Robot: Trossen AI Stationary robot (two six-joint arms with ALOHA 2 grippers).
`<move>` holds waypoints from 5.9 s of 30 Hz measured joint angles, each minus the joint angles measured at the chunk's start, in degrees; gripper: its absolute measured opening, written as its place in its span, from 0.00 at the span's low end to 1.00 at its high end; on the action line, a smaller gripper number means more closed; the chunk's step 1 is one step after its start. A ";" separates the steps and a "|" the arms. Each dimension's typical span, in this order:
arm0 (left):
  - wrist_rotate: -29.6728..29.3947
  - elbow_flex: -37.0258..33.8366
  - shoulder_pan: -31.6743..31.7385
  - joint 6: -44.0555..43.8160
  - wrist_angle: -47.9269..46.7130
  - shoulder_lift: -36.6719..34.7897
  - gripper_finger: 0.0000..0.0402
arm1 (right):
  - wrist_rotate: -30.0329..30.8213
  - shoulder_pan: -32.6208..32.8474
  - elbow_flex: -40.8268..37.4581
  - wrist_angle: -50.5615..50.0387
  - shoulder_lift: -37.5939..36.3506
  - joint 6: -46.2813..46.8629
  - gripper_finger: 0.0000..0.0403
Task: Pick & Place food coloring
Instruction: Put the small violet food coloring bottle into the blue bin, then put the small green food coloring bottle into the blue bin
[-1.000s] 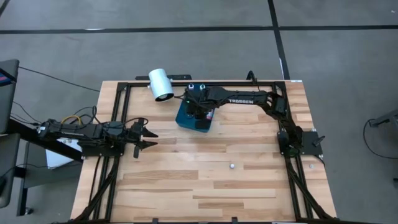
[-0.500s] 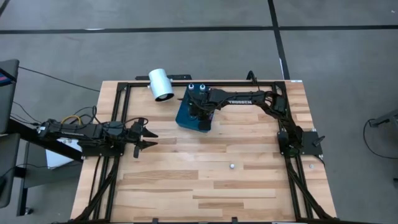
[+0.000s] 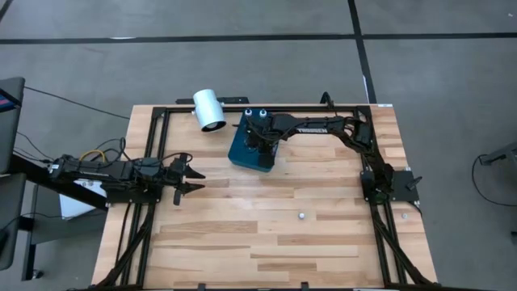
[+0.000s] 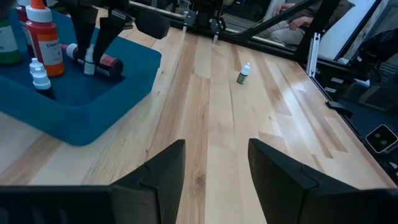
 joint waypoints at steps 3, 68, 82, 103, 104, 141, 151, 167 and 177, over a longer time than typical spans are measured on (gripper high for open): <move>0.00 0.00 0.00 0.00 0.00 -0.02 0.42 | 0.17 -0.21 0.00 -0.03 0.00 -0.21 0.16; 0.44 0.00 -0.02 0.22 -0.87 0.00 0.42 | 7.40 0.91 0.66 -2.16 3.17 0.21 0.36; 0.46 0.00 -0.02 0.17 -0.85 0.00 0.42 | 11.61 2.47 7.20 -11.73 3.02 -1.65 0.30; 4.11 0.00 -0.01 0.04 -0.89 -0.01 0.42 | -3.71 4.80 28.29 -39.83 2.99 0.83 0.30; 4.53 0.01 -0.02 0.04 -0.96 0.00 0.42 | -4.38 5.02 28.33 -40.49 2.99 1.27 0.30; 4.54 0.00 -0.02 2.21 -0.72 -0.04 0.42 | -7.96 10.28 20.58 -31.64 -1.04 6.42 0.29; 4.53 -0.01 -0.02 2.21 -0.79 -0.04 0.42 | -7.96 14.08 14.17 -26.64 -2.20 9.48 0.29; 4.72 0.00 -0.02 1.73 -0.68 -0.49 0.42 | -6.02 21.98 -12.76 -10.75 -21.65 23.40 0.29; 5.11 0.00 -0.02 0.15 -0.55 -0.50 0.42 | -3.00 30.34 -27.93 -2.88 -31.07 34.23 0.29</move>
